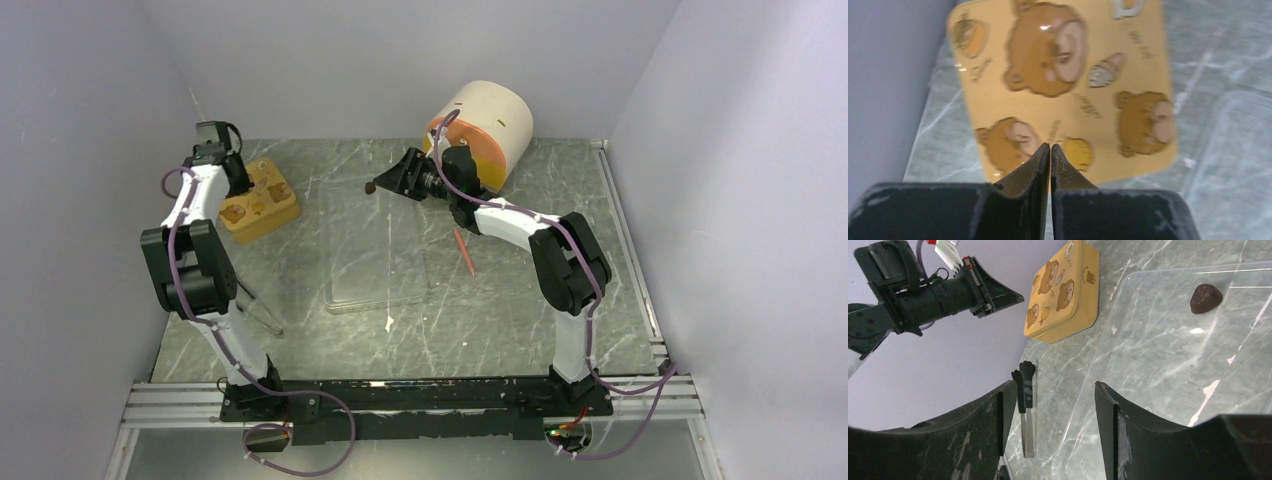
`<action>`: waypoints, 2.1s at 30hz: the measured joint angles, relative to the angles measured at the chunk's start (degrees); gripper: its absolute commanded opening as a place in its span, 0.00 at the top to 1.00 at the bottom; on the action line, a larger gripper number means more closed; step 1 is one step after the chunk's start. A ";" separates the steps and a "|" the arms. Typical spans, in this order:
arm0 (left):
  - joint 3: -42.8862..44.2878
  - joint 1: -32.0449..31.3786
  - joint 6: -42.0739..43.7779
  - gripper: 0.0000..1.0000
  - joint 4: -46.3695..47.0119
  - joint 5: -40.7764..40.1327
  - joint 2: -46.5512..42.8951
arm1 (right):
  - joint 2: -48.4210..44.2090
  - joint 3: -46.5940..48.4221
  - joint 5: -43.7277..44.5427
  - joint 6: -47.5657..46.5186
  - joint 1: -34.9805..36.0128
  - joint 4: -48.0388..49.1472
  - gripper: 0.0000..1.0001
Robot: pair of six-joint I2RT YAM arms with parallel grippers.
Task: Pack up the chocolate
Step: Close the box lid on the packing box.
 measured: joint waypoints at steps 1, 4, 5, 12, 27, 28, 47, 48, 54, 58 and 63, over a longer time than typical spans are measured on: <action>-0.26 1.27 0.09 0.91 -0.09 -0.72 0.11 | 0.00 -0.02 -0.02 0.00 0.00 0.00 0.37; -3.02 4.15 0.07 0.91 0.33 -2.40 0.11 | 0.00 -0.15 -0.02 -0.04 0.00 0.00 0.37; -4.42 4.76 0.04 0.91 0.26 -2.97 0.11 | 0.00 -0.17 -0.04 -0.07 0.00 0.02 0.37; -8.85 4.44 -0.15 0.91 0.39 -4.55 -0.07 | 0.00 -0.20 -0.09 -0.02 0.00 0.07 0.37; 4.70 5.64 0.04 0.93 5.97 -9.66 7.58 | -1.57 -1.20 0.04 -1.18 0.00 -0.39 0.37; 5.11 5.88 0.04 0.93 6.16 -9.84 9.20 | -1.77 -1.20 0.15 -1.44 -0.02 -0.44 0.37; 12.00 5.42 -1.99 0.94 11.61 -2.01 16.70 | -2.36 -1.09 1.29 -2.75 -0.11 -2.51 0.37; 12.07 5.01 -2.10 0.94 12.24 -1.36 16.68 | -2.27 -1.01 1.31 -2.75 -0.11 -2.54 0.37; 12.68 2.03 -1.81 0.94 13.84 3.91 17.31 | -1.16 -0.81 1.57 -2.75 -0.09 -2.75 0.37; 12.66 1.05 -1.25 0.95 14.25 5.73 19.32 | -0.85 -0.81 1.68 -2.75 -0.07 -3.02 0.37; 14.62 1.49 -0.52 0.93 13.90 6.29 20.57 | -0.85 -0.61 2.05 -2.82 0.04 -3.56 0.37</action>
